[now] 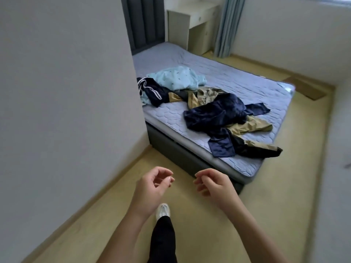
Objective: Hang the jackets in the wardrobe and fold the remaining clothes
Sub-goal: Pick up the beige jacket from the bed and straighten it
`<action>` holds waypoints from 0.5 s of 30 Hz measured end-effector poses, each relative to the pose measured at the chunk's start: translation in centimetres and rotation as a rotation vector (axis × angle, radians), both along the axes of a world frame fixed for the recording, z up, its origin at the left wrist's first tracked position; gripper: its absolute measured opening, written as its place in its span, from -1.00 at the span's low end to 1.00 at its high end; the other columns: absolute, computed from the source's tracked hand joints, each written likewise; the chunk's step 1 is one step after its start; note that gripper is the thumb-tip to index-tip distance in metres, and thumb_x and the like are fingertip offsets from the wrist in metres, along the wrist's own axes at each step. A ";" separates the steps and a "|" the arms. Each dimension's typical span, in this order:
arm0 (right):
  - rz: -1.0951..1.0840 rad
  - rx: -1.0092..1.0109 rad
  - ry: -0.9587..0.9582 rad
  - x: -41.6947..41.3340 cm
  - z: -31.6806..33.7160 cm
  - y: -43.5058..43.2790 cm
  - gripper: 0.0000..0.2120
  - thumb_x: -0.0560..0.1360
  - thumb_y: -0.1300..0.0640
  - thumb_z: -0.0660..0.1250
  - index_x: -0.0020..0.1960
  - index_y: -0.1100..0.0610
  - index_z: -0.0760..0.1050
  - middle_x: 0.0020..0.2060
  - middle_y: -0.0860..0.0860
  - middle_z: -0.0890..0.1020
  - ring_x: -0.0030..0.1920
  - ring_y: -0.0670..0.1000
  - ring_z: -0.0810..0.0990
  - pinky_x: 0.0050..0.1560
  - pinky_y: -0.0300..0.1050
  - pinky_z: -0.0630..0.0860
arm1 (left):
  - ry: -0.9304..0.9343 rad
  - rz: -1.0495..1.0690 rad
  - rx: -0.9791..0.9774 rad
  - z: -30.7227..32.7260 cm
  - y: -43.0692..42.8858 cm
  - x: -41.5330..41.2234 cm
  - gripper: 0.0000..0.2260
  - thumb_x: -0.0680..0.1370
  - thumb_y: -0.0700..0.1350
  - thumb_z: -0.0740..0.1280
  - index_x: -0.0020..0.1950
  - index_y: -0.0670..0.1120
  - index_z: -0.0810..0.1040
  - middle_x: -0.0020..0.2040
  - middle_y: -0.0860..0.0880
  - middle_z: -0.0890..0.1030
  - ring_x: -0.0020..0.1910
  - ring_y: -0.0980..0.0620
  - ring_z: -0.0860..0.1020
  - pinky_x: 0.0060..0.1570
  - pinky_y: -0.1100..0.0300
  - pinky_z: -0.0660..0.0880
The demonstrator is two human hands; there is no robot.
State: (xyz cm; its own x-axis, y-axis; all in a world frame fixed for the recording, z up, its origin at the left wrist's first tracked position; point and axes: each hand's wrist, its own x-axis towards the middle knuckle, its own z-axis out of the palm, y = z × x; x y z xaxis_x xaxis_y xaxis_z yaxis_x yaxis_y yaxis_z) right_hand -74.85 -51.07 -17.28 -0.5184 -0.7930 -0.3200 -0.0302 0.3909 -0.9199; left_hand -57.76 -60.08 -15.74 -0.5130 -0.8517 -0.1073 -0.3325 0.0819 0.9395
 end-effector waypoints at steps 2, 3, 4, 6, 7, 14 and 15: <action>-0.101 -0.008 -0.008 -3.3 0.2 -3.2 -0.76 0.58 0.33 0.15 -0.07 0.18 0.59 -0.28 0.03 0.68 -0.29 0.02 0.62 -0.27 -0.16 0.50 | 0.014 -0.076 0.016 -0.5 -4.6 -3.4 -0.85 0.53 -0.28 0.33 -0.08 -0.03 0.59 -0.18 0.08 0.67 -0.19 0.13 0.62 -0.13 0.35 0.53; -0.150 -0.008 -0.010 -4.8 0.5 -4.8 -0.76 0.58 0.33 0.15 -0.07 0.18 0.58 -0.28 0.03 0.68 -0.28 0.02 0.62 -0.28 -0.17 0.51 | 0.011 -0.119 0.020 -0.7 -7.0 -5.1 -0.85 0.53 -0.28 0.33 -0.08 -0.03 0.59 -0.18 0.08 0.67 -0.19 0.13 0.62 -0.11 0.32 0.54; -0.190 -0.002 -0.012 -6.1 0.8 -6.5 -0.76 0.58 0.33 0.15 -0.07 0.18 0.58 -0.28 0.03 0.68 -0.28 0.02 0.62 -0.28 -0.17 0.52 | 0.004 -0.163 0.020 -0.7 -9.5 -6.8 -0.85 0.53 -0.27 0.34 -0.08 -0.02 0.59 -0.18 0.08 0.68 -0.19 0.12 0.63 -0.10 0.29 0.54; -0.223 0.012 -0.016 -8.3 1.2 -9.6 -0.76 0.59 0.31 0.16 -0.09 0.15 0.58 -0.27 0.02 0.68 -0.28 0.01 0.63 -0.26 -0.14 0.52 | -0.005 -0.242 0.016 -0.6 -14.1 -9.9 -0.87 0.52 -0.25 0.35 -0.09 -0.01 0.60 -0.20 0.07 0.68 -0.20 0.10 0.63 -0.10 0.26 0.55; -0.228 0.017 -0.018 -9.6 1.3 -11.3 -0.76 0.59 0.30 0.16 -0.10 0.12 0.57 -0.27 0.01 0.68 -0.27 -0.01 0.63 -0.24 -0.13 0.51 | -0.008 -0.282 0.013 -0.6 -16.6 -11.9 -0.89 0.52 -0.22 0.36 -0.09 -0.01 0.60 -0.21 0.07 0.68 -0.21 0.09 0.63 -0.11 0.26 0.54; -0.327 0.049 -0.040 -16.9 0.3 -17.6 -0.79 0.60 0.26 0.16 -0.05 0.13 0.57 -0.21 0.01 0.68 -0.24 -0.06 0.62 -0.21 -0.16 0.51 | -0.062 -0.427 0.067 -2.1 -26.2 -22.3 -0.83 0.52 -0.30 0.34 -0.12 -0.04 0.60 -0.23 0.05 0.69 -0.23 0.08 0.64 -0.10 0.25 0.54; -0.347 0.060 -0.055 -18.2 -0.2 -18.1 -0.79 0.60 0.27 0.15 -0.05 0.13 0.56 -0.22 0.01 0.68 -0.25 -0.06 0.62 -0.22 -0.18 0.51 | -0.061 -0.442 0.078 -2.5 -27.1 -23.8 -0.83 0.52 -0.31 0.34 -0.11 -0.04 0.59 -0.22 0.04 0.69 -0.23 0.08 0.64 -0.10 0.24 0.54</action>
State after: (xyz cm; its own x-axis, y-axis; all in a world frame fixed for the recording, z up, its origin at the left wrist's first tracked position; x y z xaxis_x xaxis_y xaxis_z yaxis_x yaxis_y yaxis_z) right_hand -93.06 -69.20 -17.46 -0.7339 -0.5520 -0.3958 0.1628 0.4227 -0.8915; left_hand -81.60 -87.15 -18.21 -0.8163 -0.5405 -0.2037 -0.3366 0.1585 0.9282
